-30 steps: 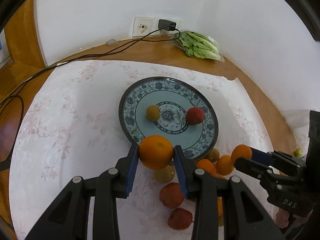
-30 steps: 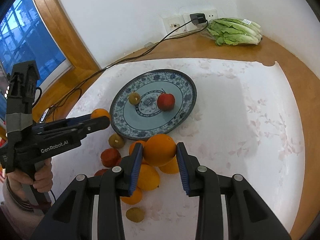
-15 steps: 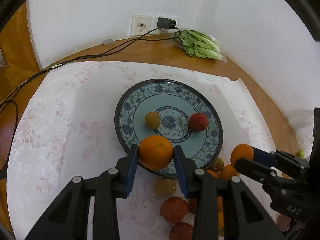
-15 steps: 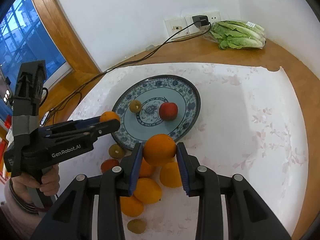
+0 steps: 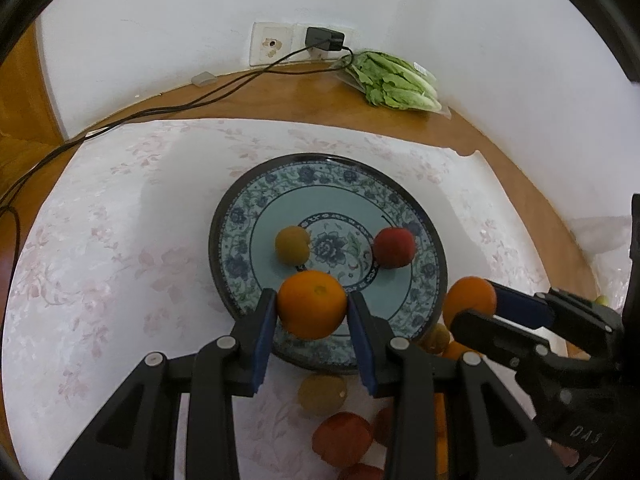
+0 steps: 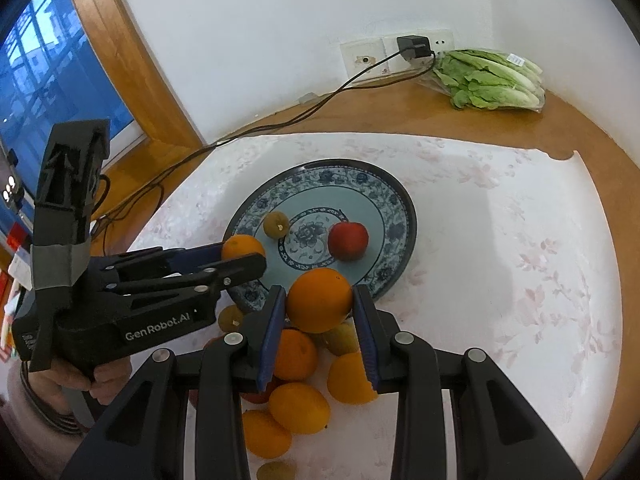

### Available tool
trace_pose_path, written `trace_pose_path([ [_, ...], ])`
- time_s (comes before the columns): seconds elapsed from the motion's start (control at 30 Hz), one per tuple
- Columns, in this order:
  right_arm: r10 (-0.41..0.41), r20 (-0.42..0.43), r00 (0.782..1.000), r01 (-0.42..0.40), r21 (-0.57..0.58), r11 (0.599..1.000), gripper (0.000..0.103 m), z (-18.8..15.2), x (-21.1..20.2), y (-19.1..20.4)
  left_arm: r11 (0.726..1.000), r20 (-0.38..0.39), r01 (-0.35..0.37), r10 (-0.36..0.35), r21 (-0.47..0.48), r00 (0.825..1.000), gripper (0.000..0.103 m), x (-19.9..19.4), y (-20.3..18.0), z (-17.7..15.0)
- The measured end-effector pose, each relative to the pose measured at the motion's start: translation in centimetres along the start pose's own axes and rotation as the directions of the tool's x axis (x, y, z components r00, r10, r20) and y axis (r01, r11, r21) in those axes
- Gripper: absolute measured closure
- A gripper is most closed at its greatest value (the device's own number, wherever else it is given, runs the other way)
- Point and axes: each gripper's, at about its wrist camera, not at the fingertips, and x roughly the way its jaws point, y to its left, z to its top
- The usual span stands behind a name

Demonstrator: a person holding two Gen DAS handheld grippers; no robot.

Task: Organize fruits
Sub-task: 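Carry both oranges onto the plate and lower them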

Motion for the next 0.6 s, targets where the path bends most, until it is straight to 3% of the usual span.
trace_pose_path([
  [0.6, -0.047, -0.004, 0.999, 0.047, -0.044, 0.998, 0.068, 0.7, 2.1, -0.4, 1.000, 0.012, -0.005, 0.005, 0.003, 1.000, 0.066, 2.0, 0.4, 0.9],
])
